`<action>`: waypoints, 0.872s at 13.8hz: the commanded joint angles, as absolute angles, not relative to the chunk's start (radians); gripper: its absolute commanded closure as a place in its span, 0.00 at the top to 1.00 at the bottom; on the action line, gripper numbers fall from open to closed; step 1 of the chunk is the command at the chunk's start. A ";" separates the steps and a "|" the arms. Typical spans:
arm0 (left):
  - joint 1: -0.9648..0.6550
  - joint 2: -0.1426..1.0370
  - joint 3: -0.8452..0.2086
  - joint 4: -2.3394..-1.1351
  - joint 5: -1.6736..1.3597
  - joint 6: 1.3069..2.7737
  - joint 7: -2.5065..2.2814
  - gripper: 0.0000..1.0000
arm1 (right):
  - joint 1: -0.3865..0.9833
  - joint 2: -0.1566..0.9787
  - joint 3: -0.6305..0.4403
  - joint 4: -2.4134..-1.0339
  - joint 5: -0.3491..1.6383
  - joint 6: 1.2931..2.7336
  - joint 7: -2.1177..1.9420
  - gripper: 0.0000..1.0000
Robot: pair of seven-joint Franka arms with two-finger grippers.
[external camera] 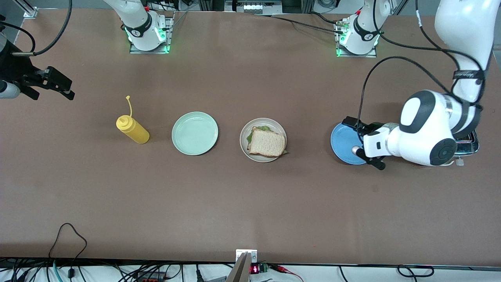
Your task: Make sandwich in beige plate with both arms
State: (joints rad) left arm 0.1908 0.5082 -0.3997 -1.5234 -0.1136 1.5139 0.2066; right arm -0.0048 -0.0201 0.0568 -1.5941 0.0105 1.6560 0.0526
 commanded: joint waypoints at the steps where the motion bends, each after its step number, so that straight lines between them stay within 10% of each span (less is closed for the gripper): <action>1: 0.143 0.491 -0.402 -1.369 0.010 1.335 0.042 1.00 | -0.017 -0.025 0.071 -1.582 -0.003 1.644 0.071 1.00; 5: 0.103 0.405 -0.368 -1.304 0.124 1.276 -0.050 1.00 | -0.017 -0.025 0.071 -1.582 -0.003 1.643 0.071 1.00; 12: -0.006 0.016 -0.045 -1.652 -0.014 1.610 -0.026 1.00 | -0.017 -0.026 0.071 -1.582 -0.002 1.643 0.071 1.00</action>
State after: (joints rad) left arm 0.0674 0.1419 -0.1337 -1.5051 0.0054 1.5256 -0.0445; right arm -0.0060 -0.0206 0.0568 -1.5933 0.0105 1.6560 0.0528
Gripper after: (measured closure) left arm 0.000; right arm 0.000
